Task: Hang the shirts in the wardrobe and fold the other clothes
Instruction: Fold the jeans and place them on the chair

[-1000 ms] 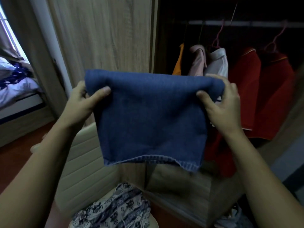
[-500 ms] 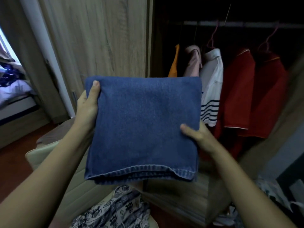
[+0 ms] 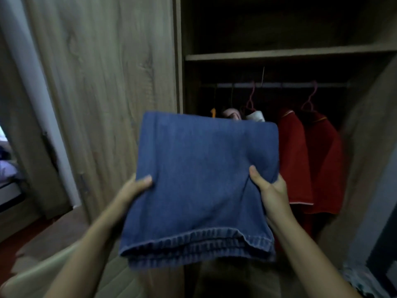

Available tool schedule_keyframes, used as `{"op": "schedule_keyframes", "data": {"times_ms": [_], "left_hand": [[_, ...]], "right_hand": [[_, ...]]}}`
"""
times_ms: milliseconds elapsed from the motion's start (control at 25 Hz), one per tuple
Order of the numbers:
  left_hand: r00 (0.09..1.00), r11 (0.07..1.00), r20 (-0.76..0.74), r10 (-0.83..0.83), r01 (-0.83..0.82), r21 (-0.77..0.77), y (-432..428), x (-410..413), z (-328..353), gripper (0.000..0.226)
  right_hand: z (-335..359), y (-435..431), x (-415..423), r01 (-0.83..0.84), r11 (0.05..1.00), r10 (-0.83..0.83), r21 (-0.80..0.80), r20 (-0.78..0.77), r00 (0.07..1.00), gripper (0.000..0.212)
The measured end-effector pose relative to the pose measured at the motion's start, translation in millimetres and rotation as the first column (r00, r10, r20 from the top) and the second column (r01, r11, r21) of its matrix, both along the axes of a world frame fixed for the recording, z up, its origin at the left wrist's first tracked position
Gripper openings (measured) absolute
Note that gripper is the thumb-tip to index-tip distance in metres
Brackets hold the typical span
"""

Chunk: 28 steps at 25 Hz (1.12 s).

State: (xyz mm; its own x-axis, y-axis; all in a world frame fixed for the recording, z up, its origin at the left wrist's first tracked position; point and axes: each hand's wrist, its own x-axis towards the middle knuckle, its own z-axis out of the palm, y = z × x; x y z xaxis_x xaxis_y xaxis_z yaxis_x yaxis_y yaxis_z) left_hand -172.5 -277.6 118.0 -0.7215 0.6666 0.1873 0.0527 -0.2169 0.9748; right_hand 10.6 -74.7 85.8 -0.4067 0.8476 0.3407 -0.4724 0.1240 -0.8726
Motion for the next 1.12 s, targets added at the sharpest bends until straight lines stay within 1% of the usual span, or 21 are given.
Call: {"op": "schedule_keyframes", "data": {"times_ms": [40,80,120,160,200,240,280,320,400,440,520,600,680,760,840,920,1000,1040,1080,1120], "left_hand": [[0.998,0.999,0.047,-0.04,0.041,-0.033,5.6,13.3,-12.5,0.02],[0.99,0.992,0.083,-0.115,0.119,-0.05,15.0,16.7,-23.3,0.032],[0.982,0.982,0.1,-0.16,0.168,-0.08,26.9,17.5,-27.5,0.042],[0.984,0.98,0.083,-0.158,0.167,-0.108,38.7,15.8,-24.9,0.042],[0.989,0.983,0.064,-0.137,0.143,-0.118,51.3,15.8,-19.3,0.035],[0.993,0.988,0.033,-0.109,0.112,-0.109,68.3,12.5,-13.9,0.029],[0.994,0.991,-0.008,-0.107,0.106,-0.083,85.8,11.9,-9.2,0.026],[0.992,0.992,-0.049,-0.113,0.111,-0.056,102.9,14.5,-4.2,0.026],[0.989,0.996,-0.121,-0.088,0.091,0.021,138.4,21.4,11.3,0.022],[0.986,0.994,-0.154,-0.067,0.08,0.076,156.3,24.5,23.4,0.019],[0.973,0.974,-0.228,-0.039,0.088,0.208,193.9,31.0,58.1,0.011],[0.944,0.946,-0.328,-0.024,0.127,0.299,228.4,35.3,107.1,0.009],[0.91,0.926,-0.415,0.018,0.141,0.35,261.4,36.8,161.8,0.009],[0.897,0.913,-0.439,0.045,0.142,0.382,292.8,36.0,214.3,0.013],[0.906,0.917,-0.422,0.041,0.134,0.376,323.3,34.7,259.2,0.02],[0.903,0.919,-0.429,0.028,0.146,0.367,356.5,30.0,295.4,0.021],[0.88,0.942,-0.475,0.034,0.131,0.309,394.0,17.3,323.6,0.018],[0.843,0.969,-0.537,0.035,0.103,0.225,411.8,5.5,332.0,0.019],[0.793,0.995,-0.609,0.013,0.053,0.09,425.9,-6.0,336.0,0.023],[0.729,0.997,-0.683,-0.035,-0.02,-0.072,437.8,-18.6,335.5,0.027]], "right_hand": [[-4.5,8.3,5.3,0.034,0.999,-0.035,0.005,0.036,0.999,0.026],[-9.2,17.2,11.1,0.064,0.998,-0.065,0.01,0.071,0.995,0.03],[-14.0,27.9,17.3,0.093,0.996,-0.094,0.015,0.105,0.99,0.037],[-13.5,34.3,24.6,0.117,0.993,-0.118,0.016,0.137,0.983,0.054],[-13.0,41.5,32.5,0.14,0.99,-0.144,0.033,0.171,0.975,0.074],[-11.8,50.4,44.1,0.157,0.984,-0.17,0.08,0.191,0.967,0.087],[-8.9,59.0,56.1,0.155,0.977,-0.184,0.146,0.207,0.961,0.087],[-2.9,65.0,66.8,0.131,0.968,-0.18,0.215,0.224,0.958,0.08],[17.8,77.8,83.0,0.058,0.927,-0.161,0.371,0.252,0.954,0.078],[31.5,88.2,87.5,0.078,0.901,-0.199,0.427,0.248,0.948,0.076],[70.5,115.9,92.5,0.188,0.831,-0.309,0.523,0.152,0.939,0.065],[122.0,146.1,94.4,0.288,0.743,-0.396,0.604,0.049,0.917,0.058],[176.6,178.9,96.3,0.356,0.64,-0.466,0.682,-0.024,0.885,0.059],[231.5,204.5,99.4,0.411,0.534,-0.531,0.738,-0.086,0.843,0.065],[281.7,228.1,98.3,0.449,0.455,-0.61,0.769,-0.098,0.786,0.068],[327.1,260.8,92.7,0.475,0.399,-0.714,0.784,-0.059,0.698,0.067],[363.9,296.7,85.7,0.458,0.407,-0.796,0.791,0.061,0.602,0.068],[374.5,311.4,82.3,0.42,0.436,-0.83,0.796,0.176,0.529,0.069],[379.7,322.5,79.4,0.365,0.466,-0.854,0.806,0.303,0.423,0.072],[378.0,328.6,77.1,0.296,0.507,-0.858,0.81,0.438,0.271,0.074]]}}
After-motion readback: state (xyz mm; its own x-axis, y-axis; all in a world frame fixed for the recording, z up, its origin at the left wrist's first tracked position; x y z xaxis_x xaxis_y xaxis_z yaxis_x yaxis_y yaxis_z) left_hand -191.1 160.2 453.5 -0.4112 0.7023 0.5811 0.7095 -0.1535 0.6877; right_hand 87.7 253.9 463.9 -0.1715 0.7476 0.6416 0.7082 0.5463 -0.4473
